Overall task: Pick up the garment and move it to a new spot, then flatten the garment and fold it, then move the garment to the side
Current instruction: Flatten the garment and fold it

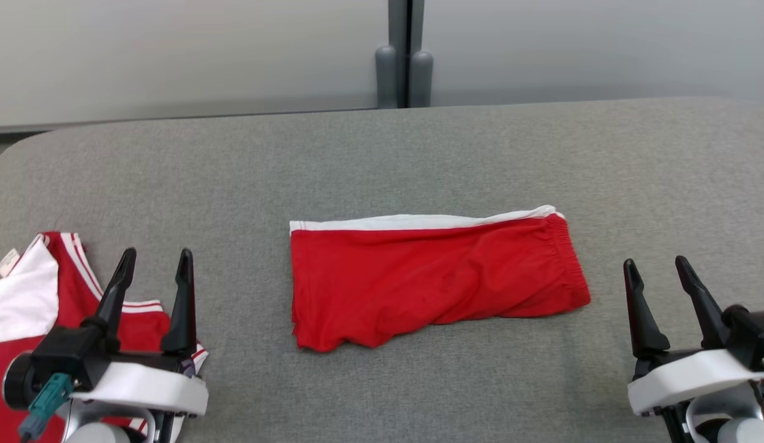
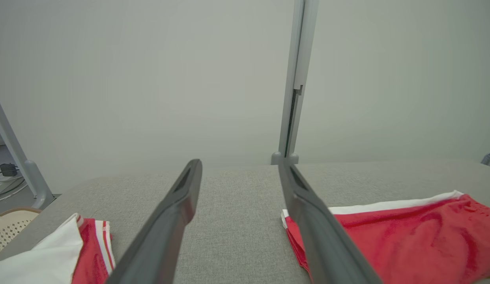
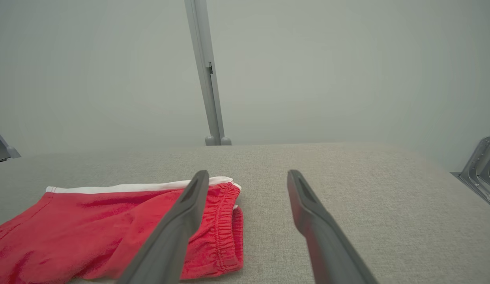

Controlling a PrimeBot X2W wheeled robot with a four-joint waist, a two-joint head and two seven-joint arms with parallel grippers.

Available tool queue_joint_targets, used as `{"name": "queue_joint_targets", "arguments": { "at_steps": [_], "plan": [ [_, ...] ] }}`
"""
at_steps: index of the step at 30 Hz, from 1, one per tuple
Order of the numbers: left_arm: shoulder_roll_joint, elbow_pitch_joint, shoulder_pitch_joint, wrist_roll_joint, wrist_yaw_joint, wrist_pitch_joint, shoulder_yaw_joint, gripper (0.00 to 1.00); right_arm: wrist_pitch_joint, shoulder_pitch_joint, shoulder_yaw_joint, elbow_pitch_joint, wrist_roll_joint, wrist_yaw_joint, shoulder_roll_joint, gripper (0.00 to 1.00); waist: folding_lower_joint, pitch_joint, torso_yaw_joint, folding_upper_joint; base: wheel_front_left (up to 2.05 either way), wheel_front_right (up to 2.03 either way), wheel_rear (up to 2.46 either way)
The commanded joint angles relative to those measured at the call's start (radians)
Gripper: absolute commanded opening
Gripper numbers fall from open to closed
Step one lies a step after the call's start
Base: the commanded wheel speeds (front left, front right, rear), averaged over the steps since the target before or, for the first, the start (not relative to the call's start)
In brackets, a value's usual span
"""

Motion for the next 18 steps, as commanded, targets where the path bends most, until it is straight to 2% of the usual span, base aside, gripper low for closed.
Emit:
{"name": "queue_joint_targets", "arguments": {
  "at_steps": [1,9,17,18],
  "plan": [
    [0.001,-0.009,-0.029,0.007,-0.008,0.0,-0.002,1.0,0.009,-0.027,-0.004,0.017,-0.009,0.0,-0.011,1.0,0.0,0.03,0.028,0.0,0.0,0.0,0.0],
    [-0.029,-0.008,-0.135,0.009,-0.046,-0.012,-0.03,1.0,0.029,-0.143,-0.003,0.211,0.008,0.0,-0.015,1.0,0.0,0.136,0.116,0.0,0.0,0.0,0.0],
    [-0.041,0.028,-0.194,0.014,-0.08,-0.031,-0.031,1.0,0.061,-0.202,-0.023,0.408,0.006,-0.001,-0.009,1.0,0.0,0.176,0.135,0.0,0.0,0.0,0.0],
    [-0.043,0.032,-0.195,0.015,-0.08,-0.034,-0.03,1.0,0.062,-0.204,-0.019,0.419,0.011,-0.001,-0.007,0.79,0.0,0.177,0.135,0.0,0.0,0.0,0.0]
  ]
}}
